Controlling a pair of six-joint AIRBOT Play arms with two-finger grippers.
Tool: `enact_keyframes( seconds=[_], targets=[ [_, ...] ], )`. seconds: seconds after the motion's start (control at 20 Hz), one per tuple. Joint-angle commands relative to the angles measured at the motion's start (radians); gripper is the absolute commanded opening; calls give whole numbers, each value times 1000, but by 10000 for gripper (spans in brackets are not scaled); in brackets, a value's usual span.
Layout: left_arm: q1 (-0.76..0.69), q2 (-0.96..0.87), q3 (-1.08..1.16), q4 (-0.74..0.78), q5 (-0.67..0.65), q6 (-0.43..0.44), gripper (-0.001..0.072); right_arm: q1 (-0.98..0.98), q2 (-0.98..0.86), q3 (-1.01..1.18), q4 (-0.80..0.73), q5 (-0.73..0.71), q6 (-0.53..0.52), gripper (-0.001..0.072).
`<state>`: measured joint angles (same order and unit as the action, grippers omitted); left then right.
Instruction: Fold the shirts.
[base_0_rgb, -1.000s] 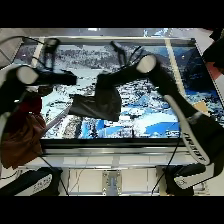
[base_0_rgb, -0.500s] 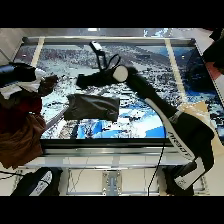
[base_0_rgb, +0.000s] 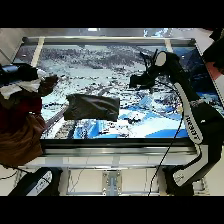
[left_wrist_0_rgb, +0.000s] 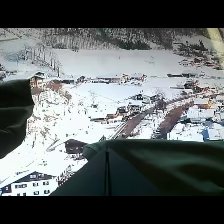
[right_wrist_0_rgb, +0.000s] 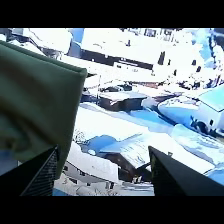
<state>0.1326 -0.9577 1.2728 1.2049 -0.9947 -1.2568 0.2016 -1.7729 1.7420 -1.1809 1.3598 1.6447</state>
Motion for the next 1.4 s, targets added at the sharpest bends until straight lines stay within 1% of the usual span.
enact_keyframes(
  seconds=[0.0,0.15,0.2,0.25,0.35,0.4,0.45,0.55,0.65,0.7,0.75,0.8,0.9,1.0,1.05,1.15,1.25,1.3,1.35],
  targets=[
    [1,-44,0,-1,6,-14,12,-45,-77,-149,214,-29,-55,606],
    [2,-54,0,0,6,-14,12,-35,-159,-246,467,-97,-177,606],
    [2,-54,0,0,6,-14,12,-28,-174,-253,517,-127,-197,606],
    [2,-54,0,0,6,-14,12,-15,-183,-253,536,-154,-199,606],
    [2,-54,0,0,6,-14,12,18,-185,-253,526,-220,-199,605],
    [2,-54,0,0,6,-14,12,36,-187,-253,527,-246,-199,586],
    [2,-54,0,0,6,-14,12,55,-195,-253,531,-259,-198,550],
    [2,-54,0,0,6,-14,11,92,-223,-253,551,-253,-198,549],
    [2,-54,0,0,5,-14,11,129,-241,-253,608,-239,-203,541],
    [2,-54,0,0,5,-14,11,142,-240,-250,659,-221,-246,356],
    [2,-54,0,0,6,-14,11,148,-234,-237,714,-192,-285,64],
    [2,-54,0,0,6,-14,11,148,-223,-220,758,-163,-317,11],
    [2,-54,0,0,6,-14,11,126,-181,-156,783,-112,-328,13],
    [2,-54,0,-1,5,-14,11,74,-122,-60,750,-64,-320,13],
    [2,-53,0,-1,5,-14,11,40,-90,-12,702,-47,-298,13],
    [2,-53,0,-1,5,-14,11,-46,-16,71,537,-14,-216,13],
    [2,-53,0,-1,5,-14,12,-148,72,109,331,35,-117,13],
    [2,-53,0,-2,5,-14,12,-208,121,109,229,64,-81,13],
    [2,-54,0,-2,5,-14,11,-267,164,109,145,100,-68,12]
  ],
)
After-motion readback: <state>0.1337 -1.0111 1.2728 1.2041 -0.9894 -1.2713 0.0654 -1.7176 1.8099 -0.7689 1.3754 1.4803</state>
